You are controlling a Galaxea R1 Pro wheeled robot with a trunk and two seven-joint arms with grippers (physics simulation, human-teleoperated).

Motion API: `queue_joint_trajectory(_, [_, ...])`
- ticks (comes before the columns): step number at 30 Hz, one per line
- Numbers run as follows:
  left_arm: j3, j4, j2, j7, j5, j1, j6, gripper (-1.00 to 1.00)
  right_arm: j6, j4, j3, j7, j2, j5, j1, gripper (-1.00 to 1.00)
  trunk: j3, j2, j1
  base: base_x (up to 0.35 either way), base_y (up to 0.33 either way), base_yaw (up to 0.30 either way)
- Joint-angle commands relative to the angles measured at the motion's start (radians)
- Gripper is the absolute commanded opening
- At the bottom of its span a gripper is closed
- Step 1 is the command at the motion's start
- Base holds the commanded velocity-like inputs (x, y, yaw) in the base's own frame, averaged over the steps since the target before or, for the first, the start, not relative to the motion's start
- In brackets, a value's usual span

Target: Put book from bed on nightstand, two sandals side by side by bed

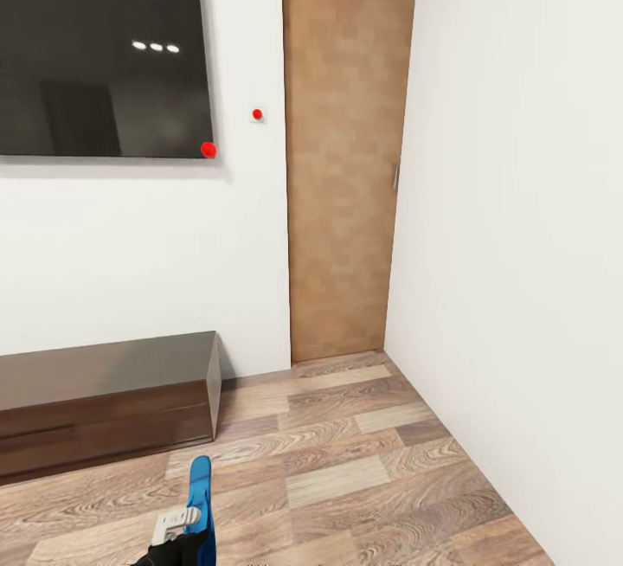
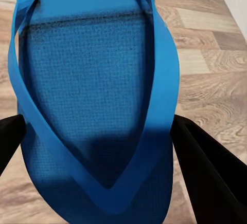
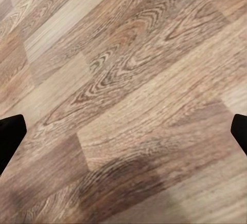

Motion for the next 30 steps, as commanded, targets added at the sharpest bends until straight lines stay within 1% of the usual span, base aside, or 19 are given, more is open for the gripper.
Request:
queue_joint_trajectory(1, [0.004, 0.005, 0.000, -0.006, 0.004, -0.001, 0.000, -1.00, 0.006, 0.000, -0.003, 0.006, 0.000, -0.009, -0.001, 1.00, -0.002, 0.000, 0.000, 0.000, 0.000, 0.000])
queue_joint_trajectory(30, [0.004, 0.011, 0.000, -0.006, 0.004, -0.001, 0.000, -1.00, 0.006, 0.000, -0.003, 0.008, -0.001, -0.009, -0.001, 1.00, -0.048, 0.000, 0.000, 0.000, 0.000, 0.000])
